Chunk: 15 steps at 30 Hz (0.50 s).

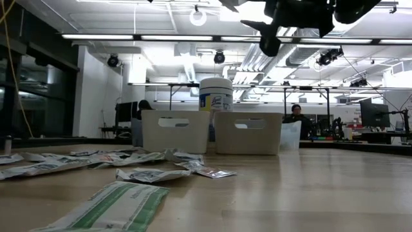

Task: Pick & Place First Aid Supplies
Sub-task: Put the band aid into the transparent bin

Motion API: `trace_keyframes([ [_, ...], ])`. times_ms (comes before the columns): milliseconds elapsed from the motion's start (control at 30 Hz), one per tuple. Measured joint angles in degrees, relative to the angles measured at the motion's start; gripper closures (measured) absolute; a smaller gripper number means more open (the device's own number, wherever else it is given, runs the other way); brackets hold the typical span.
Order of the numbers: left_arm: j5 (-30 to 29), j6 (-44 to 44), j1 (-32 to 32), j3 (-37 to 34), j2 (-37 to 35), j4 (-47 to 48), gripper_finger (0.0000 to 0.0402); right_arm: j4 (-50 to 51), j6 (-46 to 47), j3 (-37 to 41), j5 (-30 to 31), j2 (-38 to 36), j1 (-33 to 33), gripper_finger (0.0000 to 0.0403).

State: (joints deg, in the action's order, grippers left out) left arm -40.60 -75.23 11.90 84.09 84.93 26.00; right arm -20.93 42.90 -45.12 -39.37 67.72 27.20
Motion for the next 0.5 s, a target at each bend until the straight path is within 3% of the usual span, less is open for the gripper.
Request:
trace_keyframes([
  [233,-0.01,0.02,-0.01,0.00,0.00,0.00,0.0401,-3.08,2.13,0.00,-1.70,2.63,-0.47,0.0154],
  [500,0.00,0.27,0.00,0.00,0.00,0.04,0.0401,-9.57,3.12,0.00,-0.82,6.22,-3.46,0.0149],
])
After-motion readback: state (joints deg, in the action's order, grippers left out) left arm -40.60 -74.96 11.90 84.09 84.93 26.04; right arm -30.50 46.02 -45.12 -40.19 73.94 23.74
